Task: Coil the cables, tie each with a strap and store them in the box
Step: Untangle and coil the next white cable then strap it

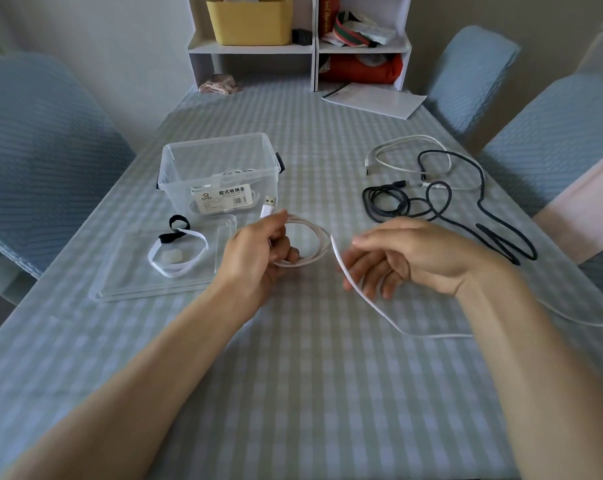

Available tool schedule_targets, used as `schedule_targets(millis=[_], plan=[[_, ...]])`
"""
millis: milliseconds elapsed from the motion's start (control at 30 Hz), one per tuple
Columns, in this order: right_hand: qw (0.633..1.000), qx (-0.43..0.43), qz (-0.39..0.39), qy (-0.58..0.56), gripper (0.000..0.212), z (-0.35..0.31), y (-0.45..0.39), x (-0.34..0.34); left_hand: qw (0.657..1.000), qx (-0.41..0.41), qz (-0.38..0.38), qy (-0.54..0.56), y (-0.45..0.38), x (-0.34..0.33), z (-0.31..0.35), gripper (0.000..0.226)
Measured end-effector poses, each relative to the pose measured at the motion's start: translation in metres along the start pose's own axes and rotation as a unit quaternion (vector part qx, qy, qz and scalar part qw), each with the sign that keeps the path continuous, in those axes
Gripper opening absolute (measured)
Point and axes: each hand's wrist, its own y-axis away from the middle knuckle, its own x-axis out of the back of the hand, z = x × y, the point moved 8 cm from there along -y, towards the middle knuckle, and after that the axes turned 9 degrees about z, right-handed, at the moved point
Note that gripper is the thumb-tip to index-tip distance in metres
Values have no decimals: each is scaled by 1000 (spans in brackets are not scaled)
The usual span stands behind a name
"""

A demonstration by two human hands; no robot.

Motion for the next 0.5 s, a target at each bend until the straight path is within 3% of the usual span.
schedule_targets(millis=[100,233,333,500], plan=[[994,42,-79,59,21,-3,10,-6,999,-13,30,0,0,5,2,32],[985,22,-95,145,14,4,13,1,998,-7,54,35,-2,10,2,32],[987,3,-11,162,11,8,7,12,998,-2,53,26,-3,12,2,33],[974,123,136,131,9,-14,-11,1,996,-51,18,-67,-3,3,6,34]])
